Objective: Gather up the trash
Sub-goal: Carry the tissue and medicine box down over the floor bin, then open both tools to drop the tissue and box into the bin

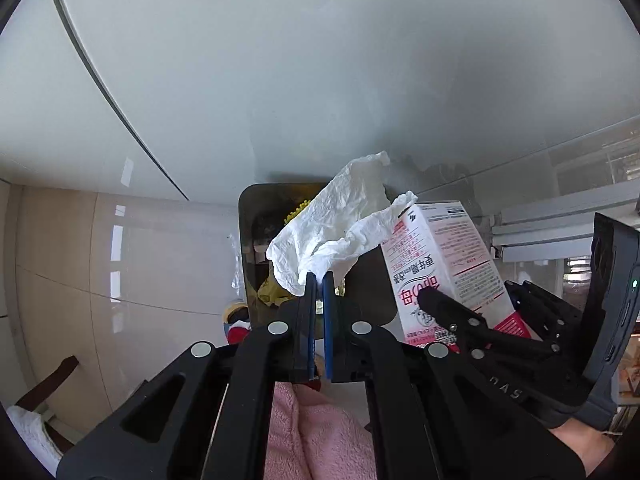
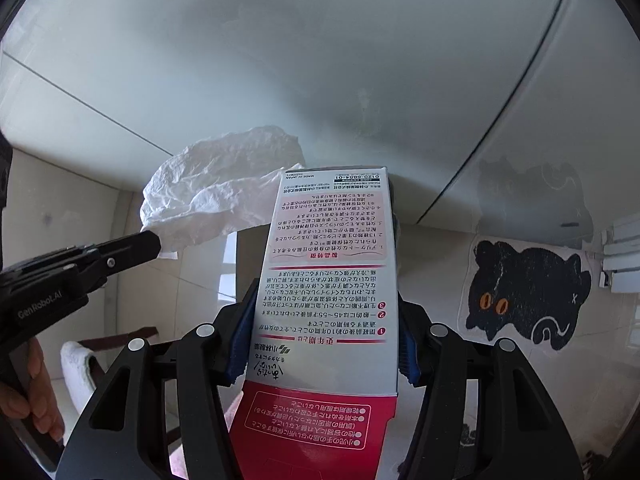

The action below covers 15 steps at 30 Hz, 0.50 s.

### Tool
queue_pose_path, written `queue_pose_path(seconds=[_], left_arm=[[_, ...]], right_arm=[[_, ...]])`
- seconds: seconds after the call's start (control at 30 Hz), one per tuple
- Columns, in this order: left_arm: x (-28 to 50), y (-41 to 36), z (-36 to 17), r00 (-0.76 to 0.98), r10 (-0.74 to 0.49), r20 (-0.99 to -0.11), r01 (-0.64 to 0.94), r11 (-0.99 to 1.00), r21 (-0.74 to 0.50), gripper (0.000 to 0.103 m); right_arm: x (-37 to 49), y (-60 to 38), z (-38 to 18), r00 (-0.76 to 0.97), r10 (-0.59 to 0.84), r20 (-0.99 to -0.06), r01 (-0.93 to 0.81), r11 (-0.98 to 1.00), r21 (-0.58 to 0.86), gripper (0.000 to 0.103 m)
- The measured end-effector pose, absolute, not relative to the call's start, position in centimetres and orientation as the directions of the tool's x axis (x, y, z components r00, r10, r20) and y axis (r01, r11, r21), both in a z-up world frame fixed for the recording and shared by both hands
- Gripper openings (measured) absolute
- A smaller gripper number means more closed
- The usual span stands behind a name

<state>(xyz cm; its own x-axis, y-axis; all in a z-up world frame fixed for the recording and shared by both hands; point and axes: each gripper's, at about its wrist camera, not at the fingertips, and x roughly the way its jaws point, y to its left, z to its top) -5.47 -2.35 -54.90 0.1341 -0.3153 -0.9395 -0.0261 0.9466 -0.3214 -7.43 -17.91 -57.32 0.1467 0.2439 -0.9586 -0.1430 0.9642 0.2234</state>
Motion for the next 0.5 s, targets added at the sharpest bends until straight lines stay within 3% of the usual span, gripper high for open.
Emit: queue_pose_path(seconds=[0.27, 0.33, 0.37, 0.4, 0.43, 0.5], left_arm=[[-3.9, -2.8, -58.5, 0.061, -0.339, -0.939, -0.024, 0.940, -0.341, 0.002], [-3.3, -3.5, -58.5, 0.047, -0.348, -0.936, -0.026, 0.936, -0.350, 0.004], [-3.3, -3.5, -58.4, 0.046, -0.347, -0.937, -0.027, 0.937, -0.348, 0.007], [-3.4, -3.3, -58.4, 0.045, -0.342, -0.939, -0.025, 0.939, -0.343, 0.018], [-3.3, -3.2, -58.2, 0.048, -0.333, -0.942, -0.024, 0.942, -0.334, 0.025], [-3.2, -3.0, -57.6, 0.063, -0.308, -0.949, -0.028, 0.950, -0.310, 0.051]], right_arm=[[-6.6, -17.9, -61.2, 0.107, 0.242, -0.964, -0.104, 0.967, 0.231, 0.060], [-6.4, -18.1, -61.5, 0.111, 0.256, -0.960, -0.083, 0.965, 0.248, 0.067], [-6.4, -18.2, -61.4, 0.111, 0.260, -0.959, -0.077, 0.965, 0.252, 0.067], [-6.3, -18.2, -61.4, 0.113, 0.263, -0.958, -0.075, 0.964, 0.255, 0.070], [-6.3, -18.2, -61.2, 0.117, 0.261, -0.958, -0.075, 0.964, 0.254, 0.079], [-6.2, -18.2, -60.8, 0.124, 0.254, -0.959, -0.079, 0.966, 0.246, 0.087]])
